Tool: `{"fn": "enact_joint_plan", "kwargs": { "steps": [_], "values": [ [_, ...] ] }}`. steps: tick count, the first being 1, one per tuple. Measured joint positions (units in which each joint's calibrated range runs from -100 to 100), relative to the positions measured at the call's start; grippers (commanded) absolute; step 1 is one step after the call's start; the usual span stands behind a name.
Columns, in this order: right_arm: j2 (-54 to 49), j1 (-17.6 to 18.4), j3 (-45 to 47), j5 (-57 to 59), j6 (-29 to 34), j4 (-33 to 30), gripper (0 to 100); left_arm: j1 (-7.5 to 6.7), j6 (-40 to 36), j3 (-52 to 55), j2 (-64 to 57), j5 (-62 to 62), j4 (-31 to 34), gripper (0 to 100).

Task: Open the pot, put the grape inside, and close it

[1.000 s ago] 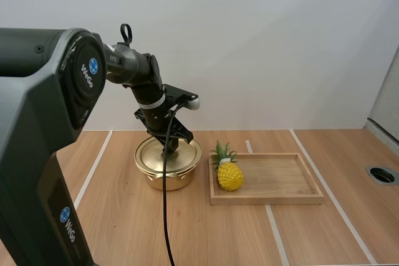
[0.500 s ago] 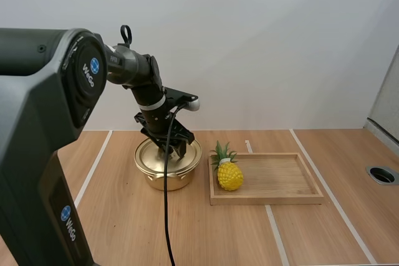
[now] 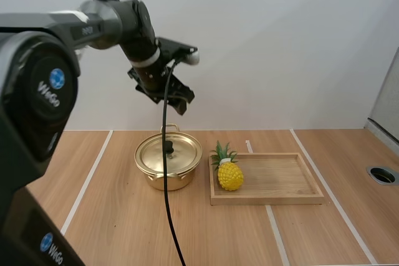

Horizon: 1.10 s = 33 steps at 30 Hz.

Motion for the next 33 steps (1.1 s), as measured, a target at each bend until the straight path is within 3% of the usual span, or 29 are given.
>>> {"fn": "enact_joint_plan", "kwargs": {
  "steps": [16, 17, 19, 20, 26, 33],
  "values": [
    [-3.8, 0.0, 0.0, -5.3, 0.0, 0.4, 0, 0.00, -2.6, -15.4, -30.8, 3.7, 4.0, 100],
    [-4.2, 0.0, 0.0, -5.5, 0.0, 0.9, 0, 0.00, -2.9, -15.8, -31.9, 3.7, 4.5, 90],
    [-5.0, 0.0, 0.0, -5.7, 0.0, 1.9, 0, 0.00, -4.6, -16.2, -34.6, 3.9, 6.1, 34],
    [-5.4, 0.0, 0.0, -5.7, 0.0, 2.3, 0, 0.00, -5.5, -16.2, -35.8, 4.1, 7.0, 0],
    [-8.1, 0.0, 0.0, -5.7, 0.3, 2.9, 0, 0.00, -8.1, -16.2, -41.7, 4.2, 9.2, 0],
    [-12.9, 0.0, 0.1, -5.1, 5.0, 3.0, 0, 0.00, -16.3, -11.5, -53.8, -2.9, 9.2, 0]
  ]
}}
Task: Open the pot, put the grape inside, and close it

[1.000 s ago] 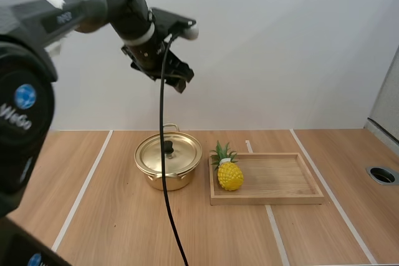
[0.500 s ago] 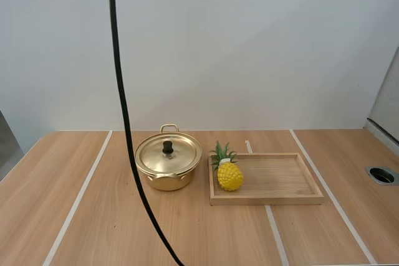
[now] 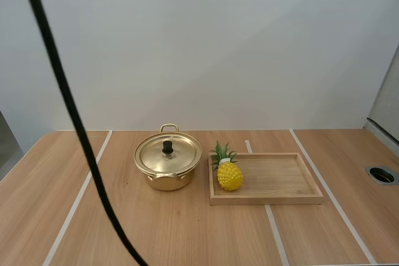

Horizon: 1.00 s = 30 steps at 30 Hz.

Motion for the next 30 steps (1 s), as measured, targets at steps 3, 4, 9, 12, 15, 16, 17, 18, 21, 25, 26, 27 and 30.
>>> {"fn": "enact_joint_plan", "kwargs": {
  "steps": [3, 4, 9, 12, 15, 16, 17, 18, 21, 25, 26, 27, 30],
  "values": [
    [-4.7, 0.0, 2.7, 0.7, 0.9, 0.0, 0, 0.00, -3.0, 6.1, -7.1, -6.6, 0.1, 0],
    [-6.0, 0.0, 3.7, 0.7, 1.0, 0.1, 0, 0.00, -4.0, 9.6, -10.1, -10.4, 0.1, 0],
    [-14.0, 0.0, 12.2, -0.2, 4.0, -0.1, 0, 0.00, -6.0, 25.5, -25.0, -25.9, 0.1, 0],
    [-17.7, 0.0, 18.0, -2.4, 4.8, -0.4, 0, 0.08, -6.5, 31.4, -29.7, -28.0, 0.1, 0],
    [-22.1, 0.0, 24.6, -4.7, 5.3, -0.8, 0, 1.20, -8.1, 38.8, -34.5, -30.3, 1.5, 0],
    [-23.4, 0.0, 26.6, -5.3, 5.3, -0.8, 0, 1.62, -9.0, 41.0, -35.5, -31.1, 1.9, 0],
    [-24.3, 0.0, 28.6, -6.7, 5.3, -0.8, 0, 2.00, -10.3, 43.2, -36.9, -32.7, 2.4, 0],
    [-24.9, 0.0, 30.4, -7.8, 5.3, -0.8, 0, 2.32, -11.7, 45.2, -38.1, -34.2, 2.9, 0],
    [-25.0, 0.0, 35.0, -11.0, 5.7, -1.6, 0, 2.71, -13.9, 50.7, -39.6, -39.9, 4.3, 0],
    [-25.0, 0.0, 42.4, -19.2, 6.2, -2.6, 0, 2.82, -14.8, 59.1, -39.6, -45.4, 4.8, 0],
    [-25.0, 0.0, 44.5, -21.5, 6.4, -2.6, 0, 2.88, -14.8, 61.4, -39.6, -46.8, 4.8, 0],
    [-24.9, 0.0, 46.6, -24.0, 6.5, -2.6, 0, 2.88, -14.9, 63.9, -39.6, -49.7, 4.8, 0],
    [-24.9, 0.0, 50.6, -26.6, 6.5, -3.0, 0, 2.88, -15.0, 70.6, -39.6, -56.0, 4.8, 0]
  ]
}}
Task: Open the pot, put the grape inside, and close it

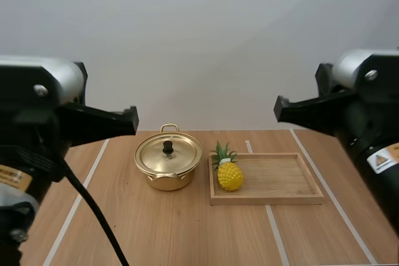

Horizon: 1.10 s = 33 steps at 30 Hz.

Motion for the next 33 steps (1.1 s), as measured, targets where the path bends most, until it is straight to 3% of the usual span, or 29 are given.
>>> {"fn": "enact_joint_plan", "kwargs": {
  "steps": [10, 14, 22, 33],
  "values": [
    [0.0, 0.0, 23.7, -1.1, 0.0, -2.2, 0, 0.00, 1.2, 24.3, 0.0, -6.2, 0.8, 0],
    [0.0, 0.0, 28.9, -0.8, 0.0, -3.1, 0, 0.25, 0.0, 30.3, 0.0, -6.8, 0.8, 0],
    [0.0, 0.0, 29.8, 8.5, 0.4, -3.1, 0, 1.71, -4.2, 30.7, 0.0, -2.0, 0.8, 0],
    [0.0, 0.0, 30.0, 9.4, 1.4, -3.0, 0, 1.94, -4.5, 30.8, 0.0, 1.0, 0.8, 0]
  ]
}}
